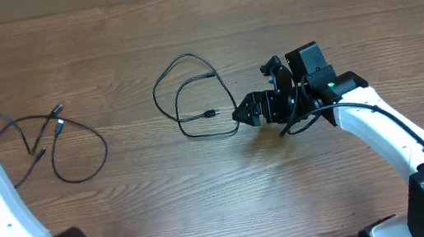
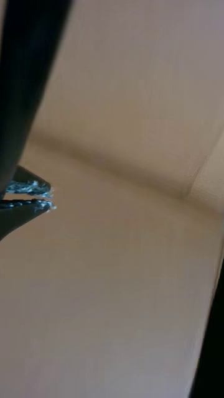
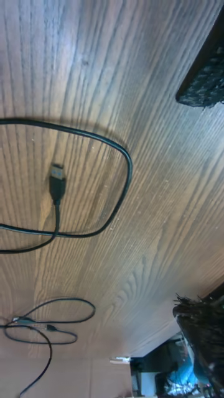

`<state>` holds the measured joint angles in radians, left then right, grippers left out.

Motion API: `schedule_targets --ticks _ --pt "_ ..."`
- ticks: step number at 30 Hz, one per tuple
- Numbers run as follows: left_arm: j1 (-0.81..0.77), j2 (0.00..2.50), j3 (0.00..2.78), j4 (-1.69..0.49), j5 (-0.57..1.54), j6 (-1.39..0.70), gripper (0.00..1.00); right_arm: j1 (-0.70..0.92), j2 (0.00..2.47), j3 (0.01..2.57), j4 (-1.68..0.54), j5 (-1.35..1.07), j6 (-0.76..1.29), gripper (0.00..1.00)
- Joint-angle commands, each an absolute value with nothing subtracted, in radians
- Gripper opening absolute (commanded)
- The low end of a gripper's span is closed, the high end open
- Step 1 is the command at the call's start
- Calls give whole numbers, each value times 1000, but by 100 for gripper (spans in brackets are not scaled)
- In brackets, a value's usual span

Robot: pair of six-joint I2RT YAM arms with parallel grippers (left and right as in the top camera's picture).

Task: Untangle cables

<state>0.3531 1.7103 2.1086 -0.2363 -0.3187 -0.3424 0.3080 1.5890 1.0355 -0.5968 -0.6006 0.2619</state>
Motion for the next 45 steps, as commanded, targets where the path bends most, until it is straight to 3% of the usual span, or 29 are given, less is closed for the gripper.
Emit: schedule_targets --ticks 1,5,12,18,24,29,34,39,45 --pt "292 1823 2122 -149 71 -351 4 308 1600 1033 -595 -585 266 98" --pt "178 1908 2122 -134 136 -246 4 308 1599 1033 -595 -585 265 98" --pt "-59 2067 2122 -392 180 106 4 308 1600 1033 -596 -581 262 98" --pt "-145 2113 2123 -498 89 110 4 308 1600 1033 -607 -577 262 98" --pt "-123 2109 2122 -667 80 -223 4 308 1599 1033 -603 -558 262 98" --pt "-74 2109 2122 -811 -178 -572 4 308 1600 1033 -603 -558 262 98" --pt "-9 2109 2122 -936 -288 -812 4 308 1600 1033 -603 -558 262 98" --pt "49 2109 2122 -1010 -300 -959 4 308 1600 1033 -603 -558 262 98" --pt "94 2113 2106 -1042 -339 -995 4 308 1599 1033 -603 -558 262 99"
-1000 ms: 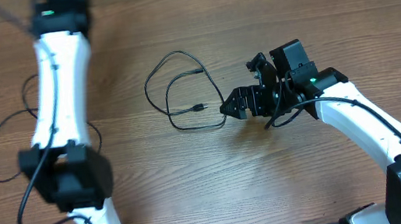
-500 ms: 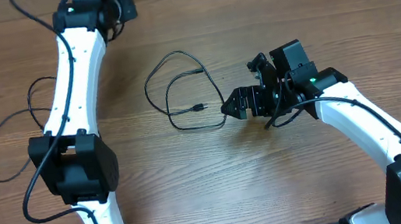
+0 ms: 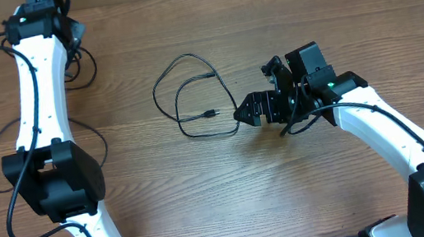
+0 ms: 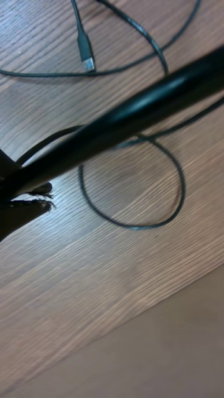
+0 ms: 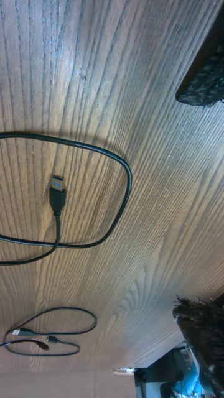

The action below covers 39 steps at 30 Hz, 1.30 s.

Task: Untangle cables

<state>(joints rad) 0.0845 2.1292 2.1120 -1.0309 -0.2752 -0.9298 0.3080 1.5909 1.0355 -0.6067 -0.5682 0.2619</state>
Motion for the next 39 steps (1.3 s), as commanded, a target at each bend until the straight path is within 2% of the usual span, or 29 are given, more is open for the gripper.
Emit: schedule_targets --ticks 1,4,18,19,21,24,34,39 --pt "97 2117 2102 -1048 -372 -995 4 308 1600 1033 -603 -558 262 98" --pt "99 2155 2094 -1068 -454 -995 4 308 1599 1033 -603 -558 262 98" --pt "96 2349 2094 -1075 -447 -995 5 308 1600 1033 -603 -558 261 99" --pt "96 2349 2094 -1075 -447 -995 15 308 1600 1033 -603 -558 261 99" --pt "96 2349 2094 -1073 -447 -993 42 308 1600 1033 -603 -558 258 99" --pt "96 2349 2094 -1072 -425 -962 98 308 1600 1033 -603 -558 258 98" --pt "96 2338 2111 -1077 -362 -863 100 308 1600 1033 -604 -550 254 100" --pt "90 2300 2218 -1073 -337 -644 100 308 1600 1033 -603 -550 254 100"
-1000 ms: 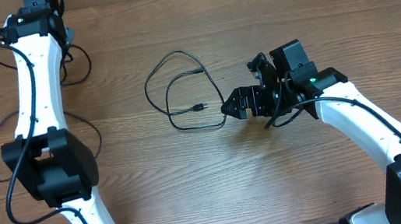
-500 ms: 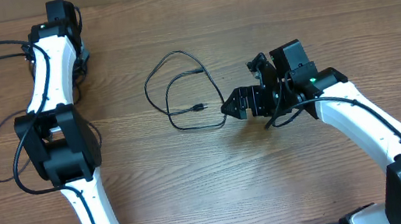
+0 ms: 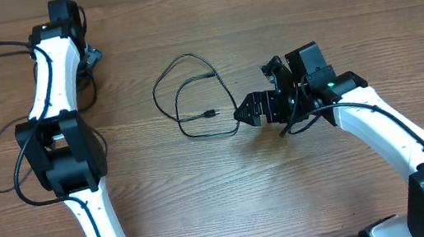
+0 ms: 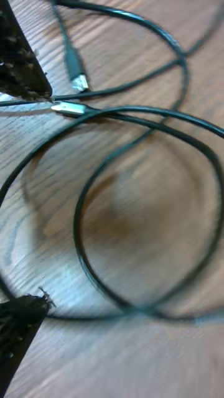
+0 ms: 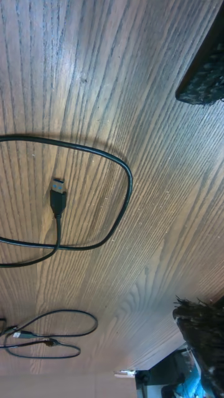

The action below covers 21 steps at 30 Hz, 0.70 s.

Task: Untangle cables

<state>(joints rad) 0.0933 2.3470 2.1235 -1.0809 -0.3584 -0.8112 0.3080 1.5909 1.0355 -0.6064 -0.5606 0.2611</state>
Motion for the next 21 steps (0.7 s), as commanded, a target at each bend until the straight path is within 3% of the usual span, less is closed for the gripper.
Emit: schedule_targets --ticks 1,4,9,17,21 --pt "84 2289 2249 -1065 -312 -574 100 308 1600 1033 -603 -550 254 100" --pt "62 2251 2361 -1067 -133 -349 100 308 1599 1033 -603 -550 255 100" --pt "14 2172 2408 -1101 44 -233 100 308 1600 1033 -610 -551 255 100" --pt "-152 2152 2405 -1322 76 50 100 308 1600 1033 -612 -550 255 100" --pt "-244 2159 2386 -1399 71 65 100 308 1600 1033 -616 -531 262 100"
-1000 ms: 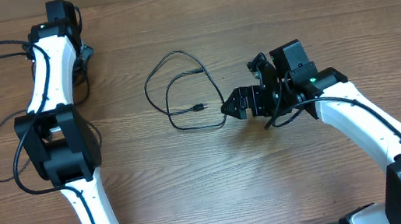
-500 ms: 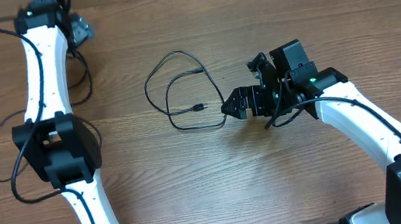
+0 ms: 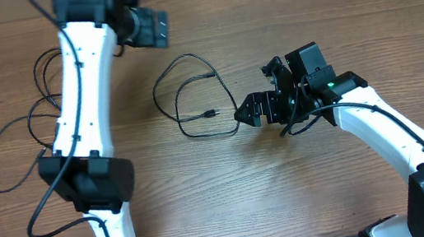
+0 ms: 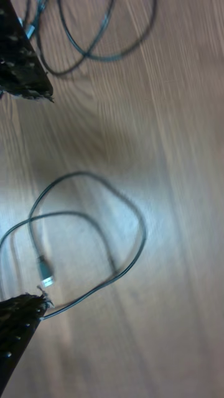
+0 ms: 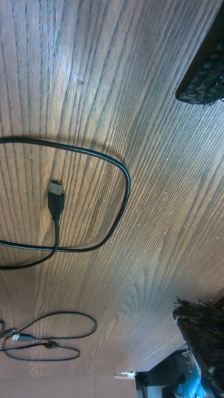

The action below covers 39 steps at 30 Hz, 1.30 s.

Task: Untangle cables
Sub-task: 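Move the left gripper right to the center cable beside the right gripper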

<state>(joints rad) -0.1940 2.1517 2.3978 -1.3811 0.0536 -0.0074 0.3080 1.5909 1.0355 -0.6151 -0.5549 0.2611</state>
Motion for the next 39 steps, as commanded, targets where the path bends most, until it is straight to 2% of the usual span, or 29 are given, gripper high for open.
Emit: schedule_targets --ticks 1,9,17,24,31,39 --pt "-257 2159 2376 -1403 71 52 100 308 1599 1033 -616 -532 262 100" --pt "-308 2159 2136 -1383 71 -31 100 308 1599 1033 -640 -524 258 100" --pt "-311 2160 1856 -1213 70 -99 100 308 1599 1033 -640 -524 258 100" --pt "-311 2160 1674 -1098 14 -244 100 308 1599 1033 -640 -524 258 100" --pt "-309 2160 1606 -1061 -79 -342 100 308 1600 1033 -640 -524 258 100" --pt "-309 2160 1591 -1005 -11 -363 100 308 1599 1033 -640 -524 258 100"
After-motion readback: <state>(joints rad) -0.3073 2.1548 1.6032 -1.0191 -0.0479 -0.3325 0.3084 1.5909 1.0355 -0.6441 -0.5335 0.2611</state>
